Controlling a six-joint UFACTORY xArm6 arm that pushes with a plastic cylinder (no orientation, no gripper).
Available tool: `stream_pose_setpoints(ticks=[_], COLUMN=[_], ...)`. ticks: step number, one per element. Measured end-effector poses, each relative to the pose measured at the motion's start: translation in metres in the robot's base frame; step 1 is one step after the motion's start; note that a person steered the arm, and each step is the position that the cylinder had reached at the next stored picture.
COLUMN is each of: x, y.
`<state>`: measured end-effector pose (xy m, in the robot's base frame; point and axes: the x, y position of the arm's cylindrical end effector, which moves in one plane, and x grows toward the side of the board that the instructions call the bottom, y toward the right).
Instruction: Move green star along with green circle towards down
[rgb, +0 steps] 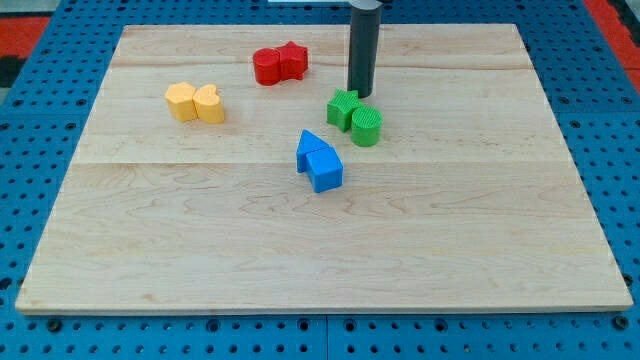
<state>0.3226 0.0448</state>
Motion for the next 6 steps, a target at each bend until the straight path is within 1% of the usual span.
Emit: stream_pose_setpoints(ticks=[1,2,4,6], x=[-0.020,-0.023,-0.012,0.018], y=[-0.020,-0.042,-0.040,-0.040])
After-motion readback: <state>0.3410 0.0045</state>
